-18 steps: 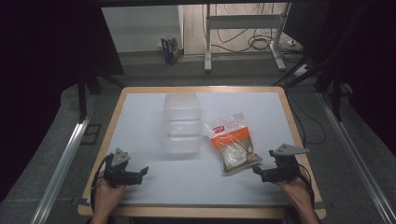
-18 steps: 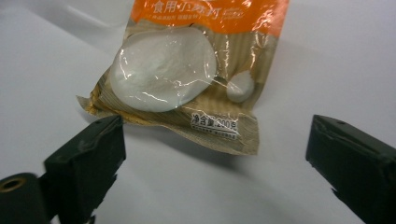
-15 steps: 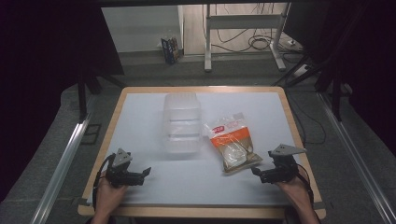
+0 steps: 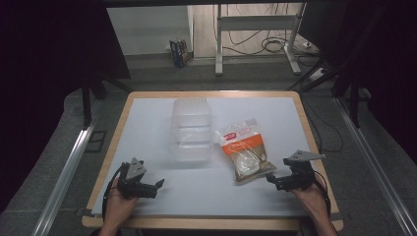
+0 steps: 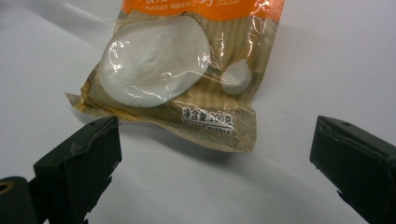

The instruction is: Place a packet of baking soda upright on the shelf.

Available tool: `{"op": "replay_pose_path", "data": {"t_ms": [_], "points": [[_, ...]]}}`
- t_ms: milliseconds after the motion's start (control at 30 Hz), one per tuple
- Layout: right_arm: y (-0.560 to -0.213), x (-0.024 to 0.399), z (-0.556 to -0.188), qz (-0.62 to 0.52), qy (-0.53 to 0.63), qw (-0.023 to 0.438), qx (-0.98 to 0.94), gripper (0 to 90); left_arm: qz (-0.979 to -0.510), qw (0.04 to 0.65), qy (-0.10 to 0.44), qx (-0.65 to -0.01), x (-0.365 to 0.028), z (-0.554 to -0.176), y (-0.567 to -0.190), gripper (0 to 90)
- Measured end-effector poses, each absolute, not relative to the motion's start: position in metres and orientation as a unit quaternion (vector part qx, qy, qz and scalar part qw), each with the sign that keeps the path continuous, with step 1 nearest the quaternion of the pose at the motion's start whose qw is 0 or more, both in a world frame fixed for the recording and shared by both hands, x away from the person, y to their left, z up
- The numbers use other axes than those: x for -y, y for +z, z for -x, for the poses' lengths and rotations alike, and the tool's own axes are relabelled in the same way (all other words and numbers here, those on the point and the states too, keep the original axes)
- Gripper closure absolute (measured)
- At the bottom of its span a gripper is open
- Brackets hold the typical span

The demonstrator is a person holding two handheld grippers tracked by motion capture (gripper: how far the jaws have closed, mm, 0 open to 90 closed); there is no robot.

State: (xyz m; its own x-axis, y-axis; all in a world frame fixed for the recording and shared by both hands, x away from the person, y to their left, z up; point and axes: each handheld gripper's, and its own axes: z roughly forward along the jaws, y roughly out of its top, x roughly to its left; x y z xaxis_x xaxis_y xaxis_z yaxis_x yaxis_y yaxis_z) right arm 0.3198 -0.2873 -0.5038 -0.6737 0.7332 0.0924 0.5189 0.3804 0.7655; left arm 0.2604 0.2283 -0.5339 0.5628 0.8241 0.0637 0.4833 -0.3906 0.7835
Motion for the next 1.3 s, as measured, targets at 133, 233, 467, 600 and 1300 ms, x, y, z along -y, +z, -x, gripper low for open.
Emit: {"op": "replay_pose_path", "data": {"t_ms": [133, 233, 467, 600, 1300], "points": [[-0.504, 0.286, -0.321, -0.386, 0.4, 0.138, -0.82, 2.3, -0.801, 0.374, 0.225, -0.41, -0.229, -0.261, -0.534, 0.2], [-0.504, 0.283, -0.322, -0.398, 0.385, 0.151, -0.819, 2.0, -0.806, 0.37, 0.224, -0.405, -0.227, -0.26, -0.535, 0.2], [-0.505, 0.283, -0.328, -0.422, 0.365, 0.155, -0.815, 5.9, -0.811, 0.366, 0.219, -0.4, -0.225, -0.261, -0.536, 0.3], [-0.504, 0.285, -0.33, -0.431, 0.361, 0.146, -0.814, 15.1, -0.813, 0.364, 0.219, -0.399, -0.225, -0.261, -0.537, 0.4], [-0.494, 0.283, -0.329, -0.389, 0.338, 0.17, -0.84, 79.3, -0.815, 0.362, 0.219, -0.397, -0.225, -0.262, -0.538, 0.3]]}}
